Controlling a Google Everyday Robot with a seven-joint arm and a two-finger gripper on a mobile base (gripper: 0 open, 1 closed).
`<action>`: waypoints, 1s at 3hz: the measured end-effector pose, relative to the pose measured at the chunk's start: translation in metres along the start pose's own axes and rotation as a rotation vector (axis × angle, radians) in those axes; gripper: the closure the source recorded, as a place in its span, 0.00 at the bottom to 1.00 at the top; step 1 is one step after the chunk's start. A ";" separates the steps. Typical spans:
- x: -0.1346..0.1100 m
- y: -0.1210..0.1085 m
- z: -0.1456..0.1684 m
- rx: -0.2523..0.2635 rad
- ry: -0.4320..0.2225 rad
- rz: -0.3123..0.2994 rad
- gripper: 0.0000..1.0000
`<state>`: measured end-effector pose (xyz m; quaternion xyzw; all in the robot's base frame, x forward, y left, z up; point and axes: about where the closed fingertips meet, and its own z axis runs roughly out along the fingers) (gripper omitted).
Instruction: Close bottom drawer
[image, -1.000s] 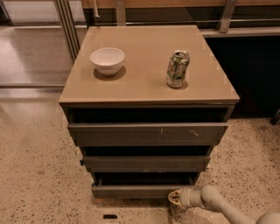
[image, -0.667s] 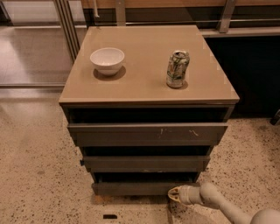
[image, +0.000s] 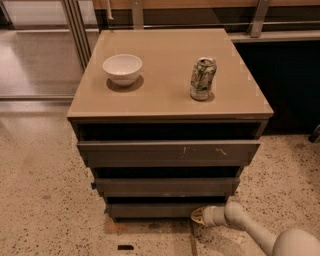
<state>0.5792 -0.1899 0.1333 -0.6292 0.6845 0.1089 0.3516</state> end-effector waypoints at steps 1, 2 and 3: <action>0.000 0.000 0.000 0.000 0.000 0.000 1.00; -0.003 0.013 0.002 -0.063 0.018 0.001 1.00; -0.008 0.037 -0.003 -0.148 0.044 0.018 1.00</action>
Offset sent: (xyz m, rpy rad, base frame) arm -0.0271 0.0100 -0.0051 -0.0532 0.1302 0.0768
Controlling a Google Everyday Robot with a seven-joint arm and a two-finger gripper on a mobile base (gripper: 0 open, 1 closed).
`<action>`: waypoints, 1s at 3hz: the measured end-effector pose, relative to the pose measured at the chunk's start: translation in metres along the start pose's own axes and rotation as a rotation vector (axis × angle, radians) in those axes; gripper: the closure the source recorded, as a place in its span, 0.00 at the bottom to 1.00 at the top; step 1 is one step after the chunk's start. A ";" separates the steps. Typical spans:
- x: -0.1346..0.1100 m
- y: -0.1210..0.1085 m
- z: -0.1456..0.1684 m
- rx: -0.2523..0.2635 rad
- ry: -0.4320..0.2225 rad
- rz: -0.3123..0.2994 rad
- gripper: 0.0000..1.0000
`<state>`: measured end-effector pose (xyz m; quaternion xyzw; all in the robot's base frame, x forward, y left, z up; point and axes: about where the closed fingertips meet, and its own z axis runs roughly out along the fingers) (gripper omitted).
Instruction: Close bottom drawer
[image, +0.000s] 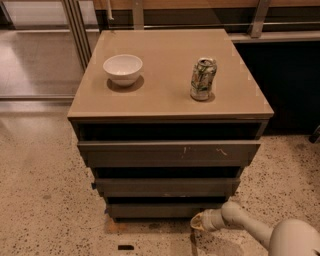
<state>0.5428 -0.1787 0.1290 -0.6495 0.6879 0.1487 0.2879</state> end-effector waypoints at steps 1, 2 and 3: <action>-0.004 0.026 -0.009 -0.061 0.026 0.039 1.00; -0.017 0.048 -0.024 -0.097 0.033 0.068 1.00; -0.022 0.056 -0.022 -0.112 0.027 0.068 0.81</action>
Offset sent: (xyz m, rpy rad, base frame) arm -0.0842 0.0078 0.0454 -0.0224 0.1762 -0.0052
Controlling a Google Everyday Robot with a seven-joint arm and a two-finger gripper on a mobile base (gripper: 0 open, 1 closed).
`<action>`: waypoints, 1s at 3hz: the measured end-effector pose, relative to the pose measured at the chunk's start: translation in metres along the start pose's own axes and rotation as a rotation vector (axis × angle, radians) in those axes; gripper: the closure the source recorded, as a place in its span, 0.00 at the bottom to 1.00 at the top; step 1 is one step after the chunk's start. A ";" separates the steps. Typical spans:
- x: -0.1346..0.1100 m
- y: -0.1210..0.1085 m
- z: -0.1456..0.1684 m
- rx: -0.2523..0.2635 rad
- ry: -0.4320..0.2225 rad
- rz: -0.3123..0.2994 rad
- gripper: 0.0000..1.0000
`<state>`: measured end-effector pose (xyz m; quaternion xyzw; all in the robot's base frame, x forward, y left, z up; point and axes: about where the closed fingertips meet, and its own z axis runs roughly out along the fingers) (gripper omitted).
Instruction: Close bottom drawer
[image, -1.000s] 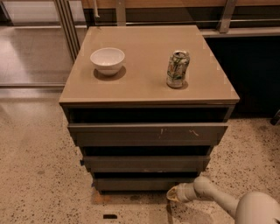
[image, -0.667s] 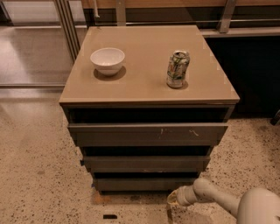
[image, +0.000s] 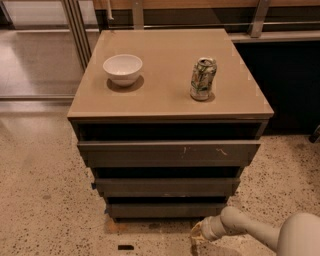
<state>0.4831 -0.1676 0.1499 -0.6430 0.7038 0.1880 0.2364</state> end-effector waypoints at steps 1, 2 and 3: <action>0.000 0.000 0.000 0.000 0.000 0.000 0.58; 0.000 0.000 0.000 0.000 0.000 0.000 0.36; 0.000 0.000 0.000 0.000 0.000 0.000 0.13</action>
Offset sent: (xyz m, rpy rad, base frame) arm 0.0000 0.0000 0.0000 0.0000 0.0000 0.0000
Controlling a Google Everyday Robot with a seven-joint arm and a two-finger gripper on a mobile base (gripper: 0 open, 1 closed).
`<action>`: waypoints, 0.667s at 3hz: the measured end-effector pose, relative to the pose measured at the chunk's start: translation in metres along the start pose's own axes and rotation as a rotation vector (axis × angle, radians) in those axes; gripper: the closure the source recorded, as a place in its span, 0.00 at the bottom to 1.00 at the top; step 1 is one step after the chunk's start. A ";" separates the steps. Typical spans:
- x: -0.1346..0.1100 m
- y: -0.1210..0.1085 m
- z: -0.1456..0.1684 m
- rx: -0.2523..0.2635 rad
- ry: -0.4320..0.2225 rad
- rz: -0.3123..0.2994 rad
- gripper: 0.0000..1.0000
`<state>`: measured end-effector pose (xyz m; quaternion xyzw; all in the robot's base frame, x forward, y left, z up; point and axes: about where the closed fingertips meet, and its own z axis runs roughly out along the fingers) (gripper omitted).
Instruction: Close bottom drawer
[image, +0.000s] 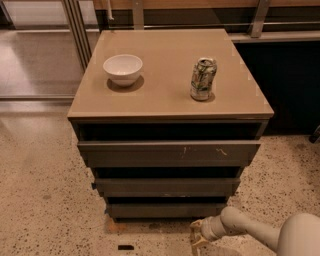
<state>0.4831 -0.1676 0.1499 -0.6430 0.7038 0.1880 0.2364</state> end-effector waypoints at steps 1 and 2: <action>0.000 0.000 0.000 0.000 0.000 0.000 0.00; 0.000 0.000 0.000 0.000 0.000 0.000 0.00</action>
Offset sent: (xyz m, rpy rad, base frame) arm 0.0000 0.0000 0.0000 0.0000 0.0000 0.0000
